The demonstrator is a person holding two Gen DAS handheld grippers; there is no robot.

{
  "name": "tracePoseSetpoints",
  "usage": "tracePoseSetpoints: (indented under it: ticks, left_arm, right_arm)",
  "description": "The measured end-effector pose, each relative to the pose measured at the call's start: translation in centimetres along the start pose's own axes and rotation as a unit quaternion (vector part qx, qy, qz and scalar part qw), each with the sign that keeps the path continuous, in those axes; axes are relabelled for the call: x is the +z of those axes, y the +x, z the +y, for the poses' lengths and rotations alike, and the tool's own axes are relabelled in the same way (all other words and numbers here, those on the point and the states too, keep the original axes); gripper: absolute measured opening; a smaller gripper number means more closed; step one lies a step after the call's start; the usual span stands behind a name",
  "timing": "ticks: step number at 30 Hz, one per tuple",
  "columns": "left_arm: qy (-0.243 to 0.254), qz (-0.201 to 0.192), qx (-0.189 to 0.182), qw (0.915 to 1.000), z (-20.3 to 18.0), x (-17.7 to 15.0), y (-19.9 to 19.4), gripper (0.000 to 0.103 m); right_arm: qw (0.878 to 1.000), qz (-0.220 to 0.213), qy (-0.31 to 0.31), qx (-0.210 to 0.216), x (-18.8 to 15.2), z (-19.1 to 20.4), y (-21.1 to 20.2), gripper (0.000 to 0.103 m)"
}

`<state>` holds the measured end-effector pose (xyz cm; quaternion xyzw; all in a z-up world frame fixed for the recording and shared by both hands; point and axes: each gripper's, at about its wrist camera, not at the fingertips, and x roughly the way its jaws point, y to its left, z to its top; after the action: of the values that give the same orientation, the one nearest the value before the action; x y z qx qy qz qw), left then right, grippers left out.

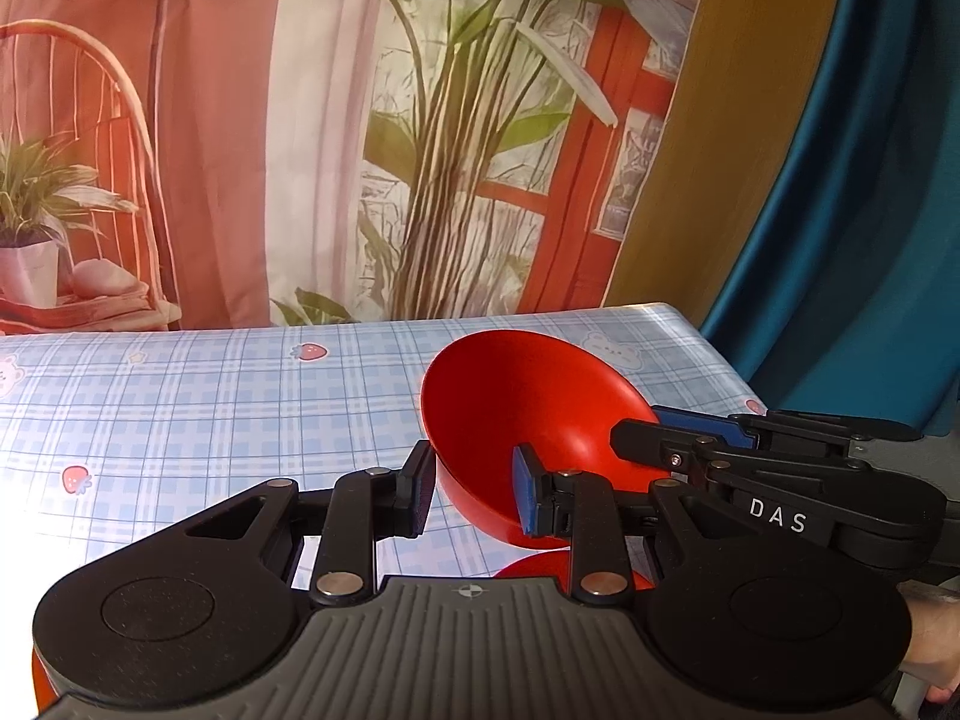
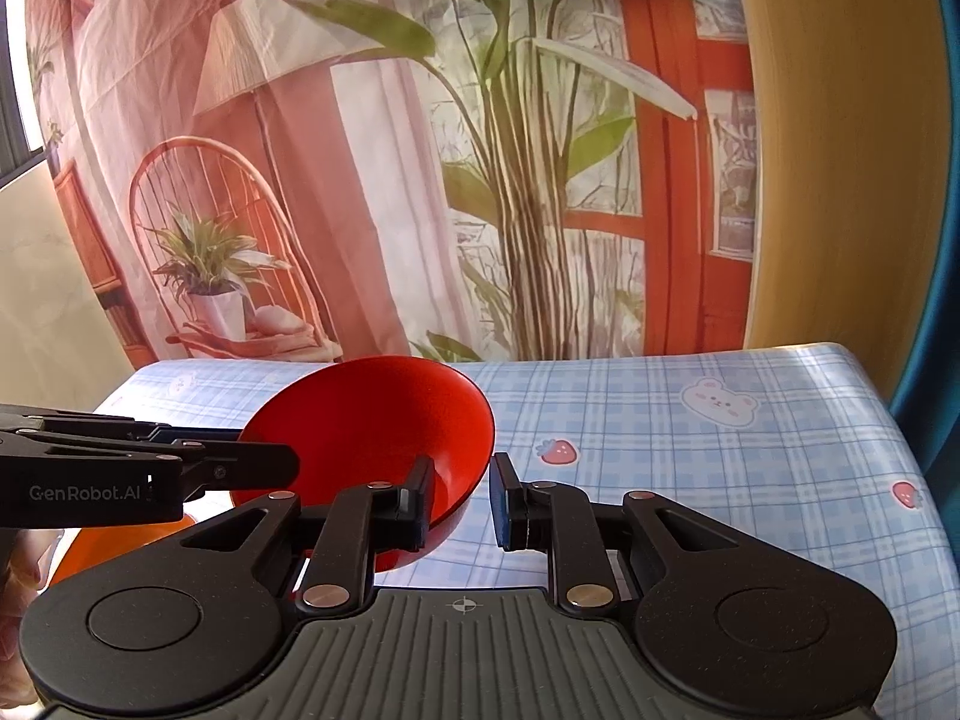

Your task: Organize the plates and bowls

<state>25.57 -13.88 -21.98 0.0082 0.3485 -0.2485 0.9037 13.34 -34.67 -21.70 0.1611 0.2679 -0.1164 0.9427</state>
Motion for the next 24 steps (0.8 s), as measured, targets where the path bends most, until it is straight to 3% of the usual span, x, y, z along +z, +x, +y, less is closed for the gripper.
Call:
tracePoseSetpoints:
  ticks: [10,24]
  left_arm:
    - [0.007,-0.01,-0.004,0.9999,-1.2,-1.4,-3.2,0.03]
    - [0.014,0.006,-0.006,0.9999,-1.9,-4.4,-5.9,0.03]
  right_arm:
    - [1.0,-0.009,-0.007,0.0,-0.9,1.1,-3.3,0.019]
    - [1.0,0.001,-0.014,-0.004,-3.8,2.1,-6.2,0.019]
